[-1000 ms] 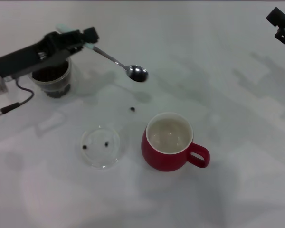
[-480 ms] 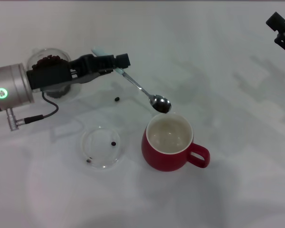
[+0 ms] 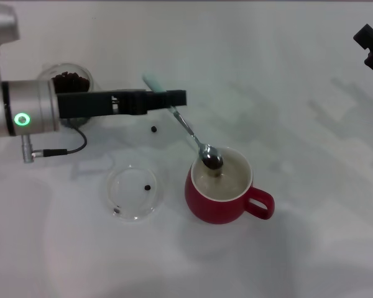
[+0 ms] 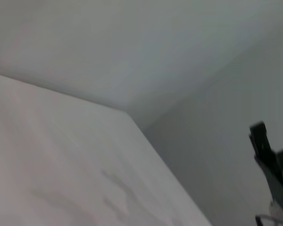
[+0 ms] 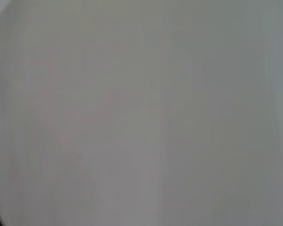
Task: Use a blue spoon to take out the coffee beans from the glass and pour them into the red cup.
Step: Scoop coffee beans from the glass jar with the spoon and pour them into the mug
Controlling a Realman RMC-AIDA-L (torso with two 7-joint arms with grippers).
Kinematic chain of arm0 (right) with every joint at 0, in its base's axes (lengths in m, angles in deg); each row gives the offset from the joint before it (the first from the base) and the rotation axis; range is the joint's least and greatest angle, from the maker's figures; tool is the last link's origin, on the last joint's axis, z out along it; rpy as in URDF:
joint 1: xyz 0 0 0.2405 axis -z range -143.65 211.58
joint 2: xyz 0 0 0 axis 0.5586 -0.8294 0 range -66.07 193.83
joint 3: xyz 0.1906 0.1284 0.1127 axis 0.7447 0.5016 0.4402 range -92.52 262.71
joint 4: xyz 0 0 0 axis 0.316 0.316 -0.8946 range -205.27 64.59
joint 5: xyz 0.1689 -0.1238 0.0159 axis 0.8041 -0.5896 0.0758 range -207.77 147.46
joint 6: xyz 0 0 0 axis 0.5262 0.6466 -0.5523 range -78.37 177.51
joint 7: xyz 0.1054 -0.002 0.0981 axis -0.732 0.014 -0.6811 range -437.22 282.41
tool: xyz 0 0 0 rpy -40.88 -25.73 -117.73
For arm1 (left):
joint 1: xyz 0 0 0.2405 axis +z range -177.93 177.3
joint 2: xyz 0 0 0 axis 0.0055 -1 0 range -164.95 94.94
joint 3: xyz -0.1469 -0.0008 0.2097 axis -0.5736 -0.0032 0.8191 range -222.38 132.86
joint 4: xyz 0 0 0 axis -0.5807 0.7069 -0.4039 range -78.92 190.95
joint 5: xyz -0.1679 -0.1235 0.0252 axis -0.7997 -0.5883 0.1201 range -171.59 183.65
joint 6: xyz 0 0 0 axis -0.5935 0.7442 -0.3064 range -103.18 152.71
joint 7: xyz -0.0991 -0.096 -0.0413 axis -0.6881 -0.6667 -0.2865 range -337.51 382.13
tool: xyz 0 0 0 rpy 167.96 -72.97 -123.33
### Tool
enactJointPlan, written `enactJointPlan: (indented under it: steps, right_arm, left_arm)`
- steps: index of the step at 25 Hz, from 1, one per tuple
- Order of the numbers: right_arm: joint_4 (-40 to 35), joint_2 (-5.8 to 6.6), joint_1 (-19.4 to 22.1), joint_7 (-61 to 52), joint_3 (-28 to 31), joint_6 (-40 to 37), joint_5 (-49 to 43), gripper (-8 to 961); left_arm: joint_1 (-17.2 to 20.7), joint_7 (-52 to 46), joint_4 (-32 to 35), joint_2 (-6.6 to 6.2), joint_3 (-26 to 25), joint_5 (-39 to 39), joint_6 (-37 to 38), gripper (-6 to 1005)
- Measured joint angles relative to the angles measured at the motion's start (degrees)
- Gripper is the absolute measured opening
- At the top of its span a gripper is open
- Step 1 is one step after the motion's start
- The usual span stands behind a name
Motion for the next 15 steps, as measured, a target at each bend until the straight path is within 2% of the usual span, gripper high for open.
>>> enactJointPlan:
  steps: [7, 11, 15]
  right_arm:
    - [-0.6, 0.05, 0.5, 0.0, 0.1, -0.2, 0.0, 786]
    - [-0.6, 0.1, 0.5, 0.0, 0.2, -0.2, 0.0, 786]
    - [-0.6, 0.12, 0.5, 0.0, 0.3, -0.1, 0.0, 786]
  left_arm:
    - [-3.7, 7.2, 0.4, 0.16, 0.0, 3.6, 0.3, 118]
    - [-6.0, 9.1, 0.1, 0.79, 0.0, 5.7, 0.4, 118]
    - [-6.8, 9.2, 0.0, 0.8, 0.0, 6.3, 0.2, 119]
